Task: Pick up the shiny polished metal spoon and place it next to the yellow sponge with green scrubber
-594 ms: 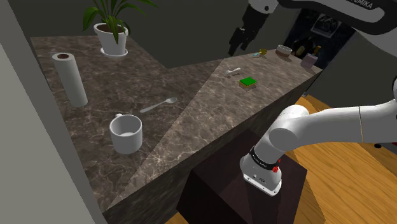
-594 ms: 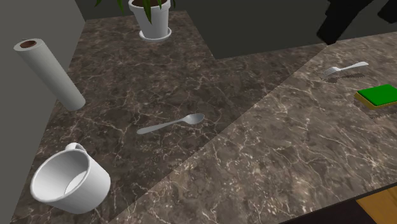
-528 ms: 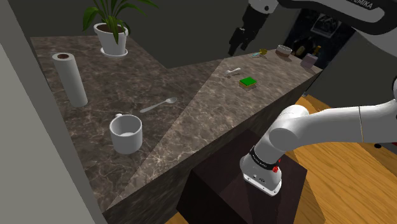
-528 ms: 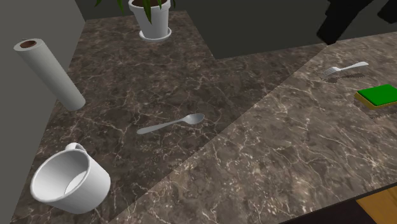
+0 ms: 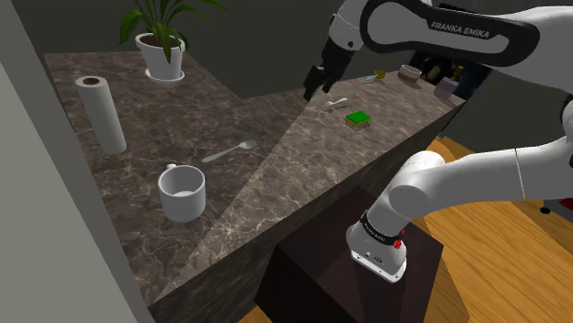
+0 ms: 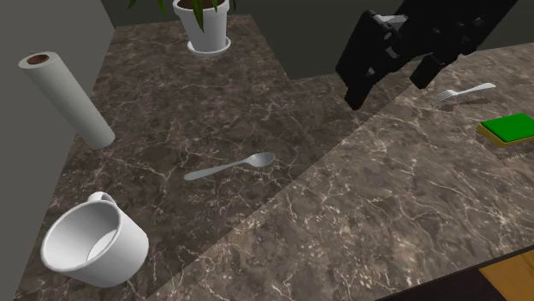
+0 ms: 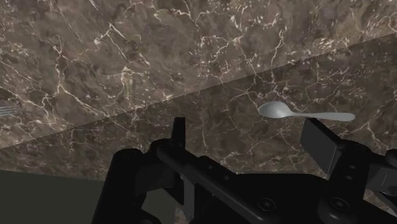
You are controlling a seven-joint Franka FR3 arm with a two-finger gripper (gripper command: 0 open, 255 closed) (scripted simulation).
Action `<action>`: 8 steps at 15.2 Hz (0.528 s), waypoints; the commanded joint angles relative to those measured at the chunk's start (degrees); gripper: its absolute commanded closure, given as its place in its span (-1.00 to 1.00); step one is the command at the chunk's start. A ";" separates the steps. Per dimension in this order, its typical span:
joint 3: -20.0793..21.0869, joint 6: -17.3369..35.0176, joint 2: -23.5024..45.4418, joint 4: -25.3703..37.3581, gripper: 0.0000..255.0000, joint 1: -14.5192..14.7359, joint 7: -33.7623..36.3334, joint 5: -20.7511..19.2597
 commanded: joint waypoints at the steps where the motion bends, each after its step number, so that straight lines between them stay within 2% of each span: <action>1: 0.49 5.05 1.19 -3.12 -1.00 0.33 0.85 0.77; 8: 3.28 21.59 10.27 -8.50 -1.00 1.53 4.29 3.34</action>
